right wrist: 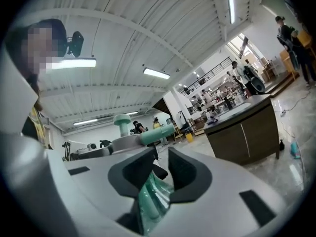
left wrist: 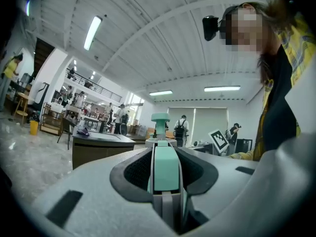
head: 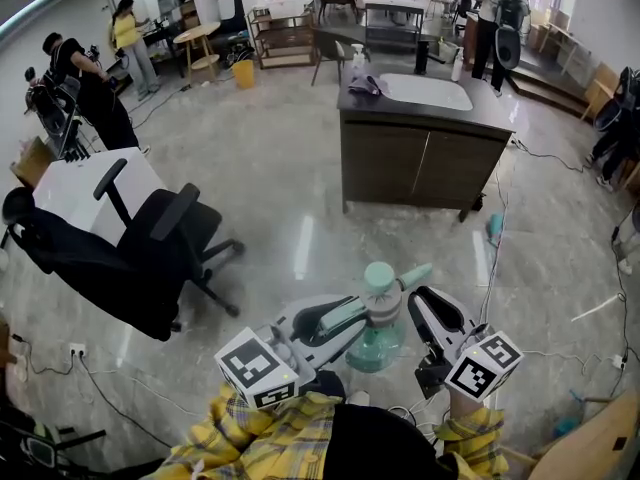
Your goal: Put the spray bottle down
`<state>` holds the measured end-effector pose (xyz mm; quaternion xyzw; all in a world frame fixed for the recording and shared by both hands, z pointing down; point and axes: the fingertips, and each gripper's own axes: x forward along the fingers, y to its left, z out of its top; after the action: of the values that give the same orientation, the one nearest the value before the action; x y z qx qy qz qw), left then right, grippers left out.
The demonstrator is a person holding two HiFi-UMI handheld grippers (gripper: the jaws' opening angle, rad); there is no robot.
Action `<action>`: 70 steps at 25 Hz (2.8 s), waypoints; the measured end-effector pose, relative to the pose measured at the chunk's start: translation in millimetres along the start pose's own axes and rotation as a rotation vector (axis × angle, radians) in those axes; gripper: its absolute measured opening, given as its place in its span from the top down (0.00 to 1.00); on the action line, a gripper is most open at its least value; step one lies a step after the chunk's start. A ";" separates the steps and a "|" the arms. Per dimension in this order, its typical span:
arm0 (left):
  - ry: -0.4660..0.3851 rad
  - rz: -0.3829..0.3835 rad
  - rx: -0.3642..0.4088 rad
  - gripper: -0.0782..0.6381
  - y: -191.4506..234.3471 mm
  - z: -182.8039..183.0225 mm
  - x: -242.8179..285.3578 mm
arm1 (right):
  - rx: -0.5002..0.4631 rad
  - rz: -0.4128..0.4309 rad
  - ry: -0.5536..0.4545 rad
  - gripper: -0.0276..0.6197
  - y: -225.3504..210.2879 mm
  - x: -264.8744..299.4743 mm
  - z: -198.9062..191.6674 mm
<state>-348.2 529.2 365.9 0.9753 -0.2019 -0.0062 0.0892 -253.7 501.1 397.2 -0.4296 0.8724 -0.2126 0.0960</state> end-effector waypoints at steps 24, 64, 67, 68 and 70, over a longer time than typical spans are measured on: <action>-0.022 -0.069 0.008 0.72 -13.7 13.7 21.9 | -0.031 0.058 -0.096 0.88 0.2 -10.7 32.4; 0.011 -0.120 0.038 0.72 -12.1 7.1 41.2 | 0.296 0.261 -0.124 0.58 5.8 -8.4 50.4; 0.017 -0.116 0.037 0.72 -6.9 7.2 48.8 | 0.308 0.260 -0.122 0.58 -3.1 -5.5 52.1; 0.019 -0.118 0.036 0.72 -3.5 8.2 53.0 | 0.312 0.257 -0.122 0.58 -7.5 -3.4 54.1; 0.025 -0.125 0.033 0.72 5.5 10.7 63.1 | 0.317 0.248 -0.121 0.59 -17.7 2.6 60.1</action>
<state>-292.9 497.4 357.9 0.9874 -0.1395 0.0040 0.0750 -221.8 472.1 351.7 -0.3104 0.8668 -0.3077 0.2400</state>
